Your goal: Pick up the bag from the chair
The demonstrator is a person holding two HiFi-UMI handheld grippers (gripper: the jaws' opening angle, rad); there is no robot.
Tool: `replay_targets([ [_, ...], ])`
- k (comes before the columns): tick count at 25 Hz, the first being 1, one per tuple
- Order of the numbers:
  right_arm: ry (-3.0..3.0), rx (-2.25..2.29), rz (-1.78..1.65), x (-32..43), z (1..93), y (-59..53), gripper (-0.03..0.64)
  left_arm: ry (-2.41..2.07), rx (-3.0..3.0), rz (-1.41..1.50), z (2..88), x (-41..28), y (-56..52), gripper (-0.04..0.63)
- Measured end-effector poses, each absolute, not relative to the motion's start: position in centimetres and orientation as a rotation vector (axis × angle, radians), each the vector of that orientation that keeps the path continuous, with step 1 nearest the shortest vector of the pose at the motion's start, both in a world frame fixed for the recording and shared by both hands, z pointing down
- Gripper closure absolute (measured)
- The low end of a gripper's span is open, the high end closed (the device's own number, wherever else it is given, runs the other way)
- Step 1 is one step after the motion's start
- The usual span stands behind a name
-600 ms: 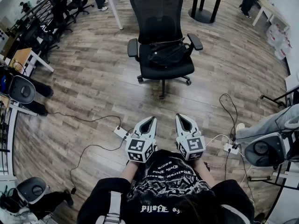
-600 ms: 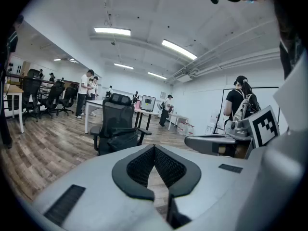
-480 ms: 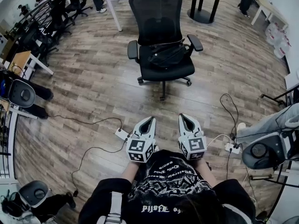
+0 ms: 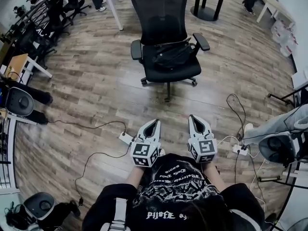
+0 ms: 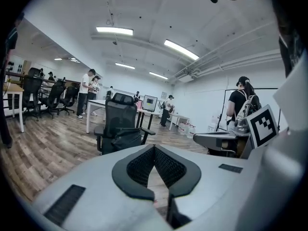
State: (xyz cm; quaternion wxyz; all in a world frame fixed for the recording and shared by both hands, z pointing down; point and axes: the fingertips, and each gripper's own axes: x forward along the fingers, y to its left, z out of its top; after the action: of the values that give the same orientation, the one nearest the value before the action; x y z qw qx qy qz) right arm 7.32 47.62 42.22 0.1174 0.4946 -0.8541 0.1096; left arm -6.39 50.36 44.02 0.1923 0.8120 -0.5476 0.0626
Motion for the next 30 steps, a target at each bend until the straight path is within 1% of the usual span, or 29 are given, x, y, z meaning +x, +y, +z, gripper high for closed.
replay_targets([
  [8,-2.538,1.466,0.339,6.3,41.8,48.1,0.612,-1.509,2.260,0.120,44.0,-7.9,50.3,0.587],
  [9,-2.546,1.460,0.346,6.0,41.8,48.2,0.568,-1.507,2.268,0.124,44.0,-8.1,50.1,0.567],
  [10,-2.554,1.451,0.352,5.8,41.8,48.3,0.470,-1.502,2.275,0.128,44.0,-8.3,50.0,0.521],
  [11,-2.558,1.446,0.353,5.5,41.8,48.4,0.457,-1.495,2.279,0.129,44.0,-8.6,49.9,0.459],
  [12,-2.558,1.445,0.351,5.3,41.8,48.5,0.457,-1.488,2.281,0.126,43.9,-8.8,49.8,0.411],
  [13,-2.557,1.447,0.353,5.1,41.8,48.5,0.424,-1.485,2.283,0.119,43.8,-9.0,49.6,0.367],
  [14,-2.558,1.450,0.361,5.0,41.8,48.5,0.334,-1.483,2.288,0.111,43.6,-9.2,49.4,0.337],
  [15,-2.556,1.458,0.371,4.8,41.9,48.4,0.296,-1.480,2.294,0.103,43.4,-9.4,49.3,0.315],
  [20,-2.539,1.480,0.363,4.0,42.3,47.9,0.295,-1.465,2.325,0.121,43.5,-10.0,48.7,0.257],
  [30,-2.489,1.493,0.372,2.6,43.4,48.4,0.295,-1.398,2.322,0.146,44.6,-11.1,48.2,0.252],
])
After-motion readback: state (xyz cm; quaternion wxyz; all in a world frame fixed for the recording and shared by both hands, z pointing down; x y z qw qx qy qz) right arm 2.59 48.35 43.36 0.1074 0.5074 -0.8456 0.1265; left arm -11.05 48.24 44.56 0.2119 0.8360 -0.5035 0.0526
